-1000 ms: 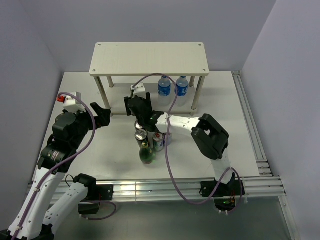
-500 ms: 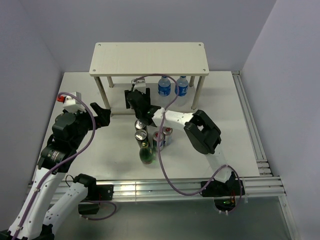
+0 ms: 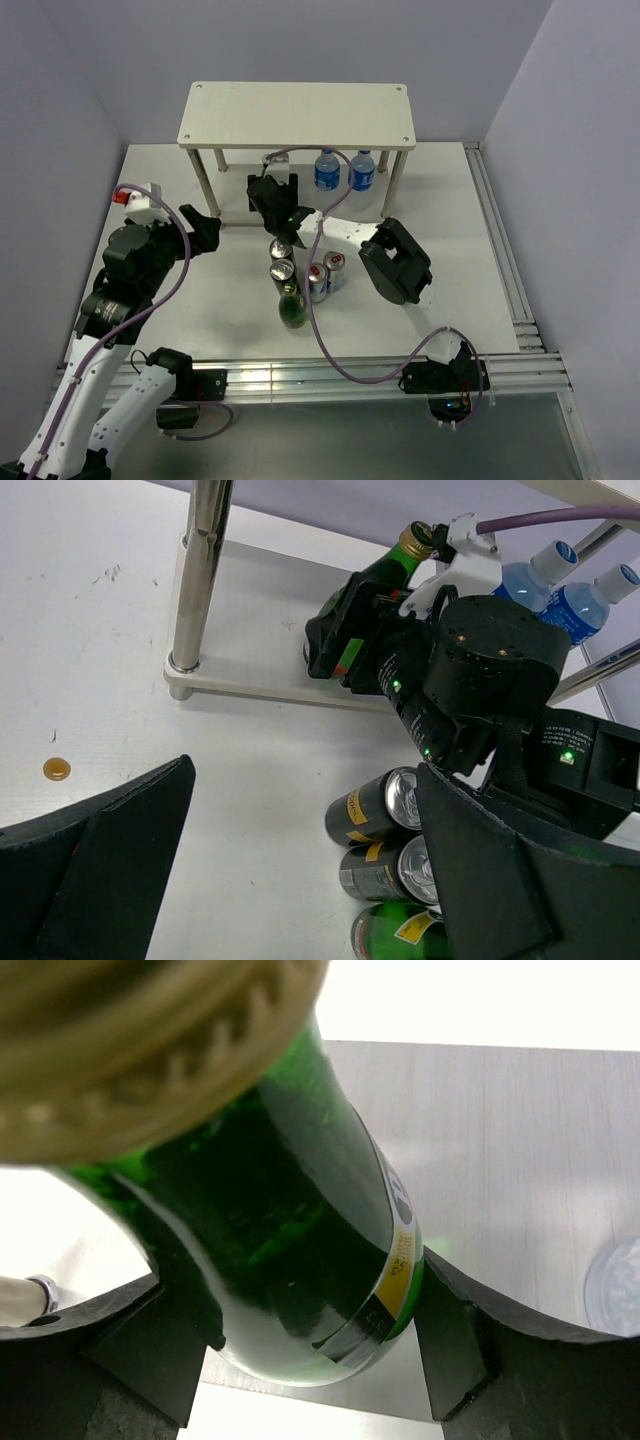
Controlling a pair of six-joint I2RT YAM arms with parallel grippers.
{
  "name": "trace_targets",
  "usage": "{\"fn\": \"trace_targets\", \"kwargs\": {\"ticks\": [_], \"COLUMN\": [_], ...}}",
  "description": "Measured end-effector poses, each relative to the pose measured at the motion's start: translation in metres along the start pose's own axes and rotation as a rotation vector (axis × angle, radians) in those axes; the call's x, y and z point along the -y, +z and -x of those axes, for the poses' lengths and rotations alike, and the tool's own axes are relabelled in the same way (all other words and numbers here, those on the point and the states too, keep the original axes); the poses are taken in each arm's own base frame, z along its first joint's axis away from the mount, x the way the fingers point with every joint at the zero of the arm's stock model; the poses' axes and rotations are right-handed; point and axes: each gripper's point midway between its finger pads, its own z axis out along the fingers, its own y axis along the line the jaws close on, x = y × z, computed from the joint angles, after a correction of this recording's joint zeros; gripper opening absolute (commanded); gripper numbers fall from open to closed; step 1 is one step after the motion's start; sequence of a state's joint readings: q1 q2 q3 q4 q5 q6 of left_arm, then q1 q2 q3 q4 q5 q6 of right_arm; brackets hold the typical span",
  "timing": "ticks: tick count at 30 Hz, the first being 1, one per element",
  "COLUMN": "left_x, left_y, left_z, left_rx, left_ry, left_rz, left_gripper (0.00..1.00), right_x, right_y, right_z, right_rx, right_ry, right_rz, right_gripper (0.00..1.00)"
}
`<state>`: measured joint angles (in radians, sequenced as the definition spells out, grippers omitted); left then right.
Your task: Place and organize the beverage onto the shelf
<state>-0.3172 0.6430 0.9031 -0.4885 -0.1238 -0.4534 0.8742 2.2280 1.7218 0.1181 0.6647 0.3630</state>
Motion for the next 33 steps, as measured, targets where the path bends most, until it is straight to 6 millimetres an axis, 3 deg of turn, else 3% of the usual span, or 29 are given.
{"fn": "trace_targets", "kwargs": {"ticks": [1, 2, 3, 4, 5, 6, 14, 17, 23, 33], "left_x": [0.000, 0.000, 0.000, 0.000, 0.000, 0.000, 0.001, -0.001, -0.006, -0.007], "left_y": [0.000, 0.000, 0.000, 0.000, 0.000, 0.001, -0.001, 0.000, 0.001, 0.000], "left_z": [0.000, 0.001, 0.002, 0.002, 0.002, 0.002, 0.004, 0.004, 0.001, 0.002], "left_rx": [0.001, 0.003, 0.005, 0.006, 0.006, 0.007, 0.013, 0.013, 0.011, 0.015], "left_ry": [-0.001, -0.001, -0.002, -0.002, -0.003, -0.004, -0.005, -0.006, -0.010, -0.011], "left_rz": [0.000, -0.002, -0.003, -0.003, -0.002, -0.004, -0.011, -0.007, 0.008, 0.009], "left_gripper": [0.99, 0.99, 0.99, 0.99, 0.99, 0.99, 0.99, 0.99, 0.99, 0.99], "right_x": [0.001, 0.001, 0.001, 0.002, 0.003, 0.003, -0.007, -0.008, -0.009, 0.005], "right_y": [0.000, 0.000, -0.001, -0.001, -0.001, -0.001, -0.001, -0.001, -0.003, -0.032], "right_z": [-0.001, -0.002, -0.003, -0.005, -0.005, -0.006, 0.013, 0.012, 0.010, 0.017], "right_rx": [-0.005, -0.009, -0.013, -0.018, -0.020, -0.021, 0.006, 0.004, 0.001, -0.003], "right_ry": [-0.001, 0.000, 0.000, -0.002, -0.004, -0.004, 0.018, 0.018, 0.015, 0.006], "right_rz": [-0.002, -0.004, -0.006, -0.008, -0.009, -0.009, 0.011, 0.015, 0.031, 0.028], "right_gripper": [0.05, 0.31, 0.48, 0.60, 0.78, 0.87, 0.95, 1.00, 1.00, 1.00]}}
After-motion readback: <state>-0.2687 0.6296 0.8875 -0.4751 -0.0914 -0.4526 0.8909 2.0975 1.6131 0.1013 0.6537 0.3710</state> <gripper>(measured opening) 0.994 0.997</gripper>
